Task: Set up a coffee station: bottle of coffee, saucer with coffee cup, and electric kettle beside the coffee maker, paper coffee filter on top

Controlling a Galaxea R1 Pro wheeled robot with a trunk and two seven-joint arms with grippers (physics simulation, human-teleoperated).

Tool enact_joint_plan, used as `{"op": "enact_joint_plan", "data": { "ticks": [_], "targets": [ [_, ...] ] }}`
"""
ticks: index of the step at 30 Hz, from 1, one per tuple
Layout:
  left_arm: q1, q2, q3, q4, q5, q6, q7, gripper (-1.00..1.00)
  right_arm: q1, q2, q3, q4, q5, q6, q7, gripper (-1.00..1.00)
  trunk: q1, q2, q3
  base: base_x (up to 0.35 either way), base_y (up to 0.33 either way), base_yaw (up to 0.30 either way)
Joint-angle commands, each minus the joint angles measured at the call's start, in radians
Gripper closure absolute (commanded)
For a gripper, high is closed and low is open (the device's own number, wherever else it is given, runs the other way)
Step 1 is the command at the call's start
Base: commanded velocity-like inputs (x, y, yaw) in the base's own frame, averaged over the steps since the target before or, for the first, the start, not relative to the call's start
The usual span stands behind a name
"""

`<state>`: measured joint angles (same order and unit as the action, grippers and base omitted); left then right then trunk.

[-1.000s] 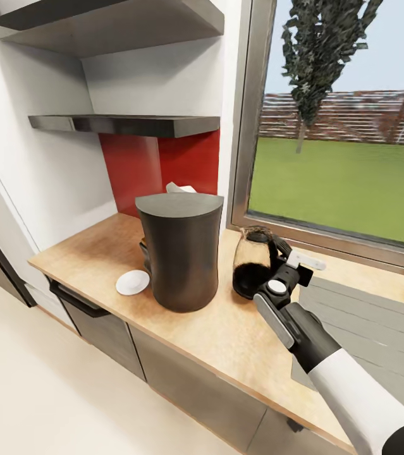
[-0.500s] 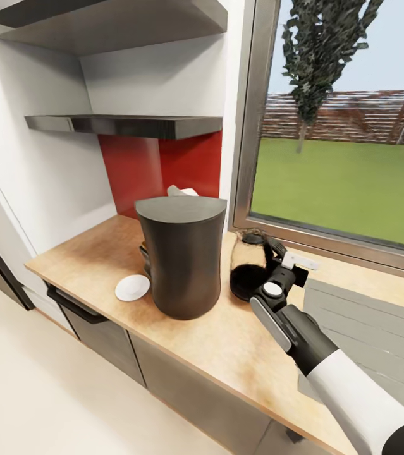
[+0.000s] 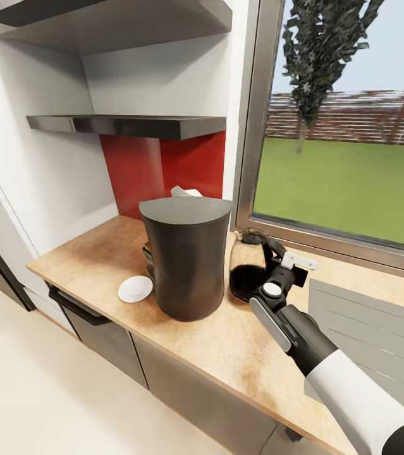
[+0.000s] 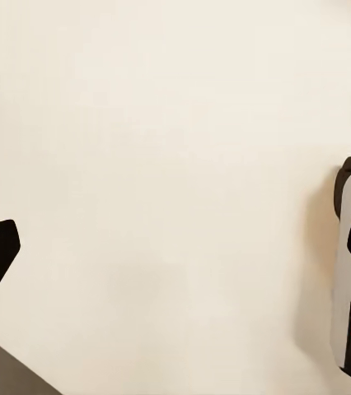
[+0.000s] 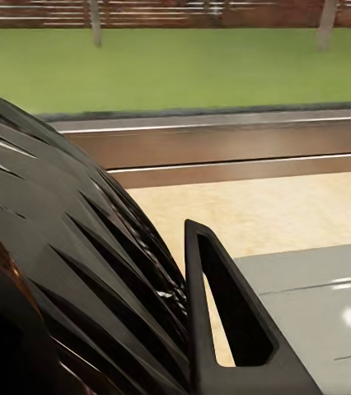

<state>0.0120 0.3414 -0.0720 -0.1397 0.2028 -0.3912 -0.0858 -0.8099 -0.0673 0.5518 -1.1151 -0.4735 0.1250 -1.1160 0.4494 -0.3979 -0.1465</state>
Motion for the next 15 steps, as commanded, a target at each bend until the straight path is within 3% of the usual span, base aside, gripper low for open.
{"op": "enact_joint_plan", "data": {
  "ticks": [1, 15],
  "targets": [
    [0.000, 0.001, -0.007, -0.001, 0.010, -0.001, -0.003, -1.00, -0.002, -0.001, 0.004, -0.002, 0.001, 0.010, -0.007, 1.00, 0.001, -0.002, -0.002, 0.000, 0.000, 0.000],
    [0.000, 0.001, -0.007, -0.001, 0.010, -0.001, -0.003, -1.00, -0.002, -0.001, 0.004, 0.014, -0.001, 0.006, -0.007, 1.00, 0.001, -0.002, -0.002, 0.000, 0.000, 0.000]
  ]
}}
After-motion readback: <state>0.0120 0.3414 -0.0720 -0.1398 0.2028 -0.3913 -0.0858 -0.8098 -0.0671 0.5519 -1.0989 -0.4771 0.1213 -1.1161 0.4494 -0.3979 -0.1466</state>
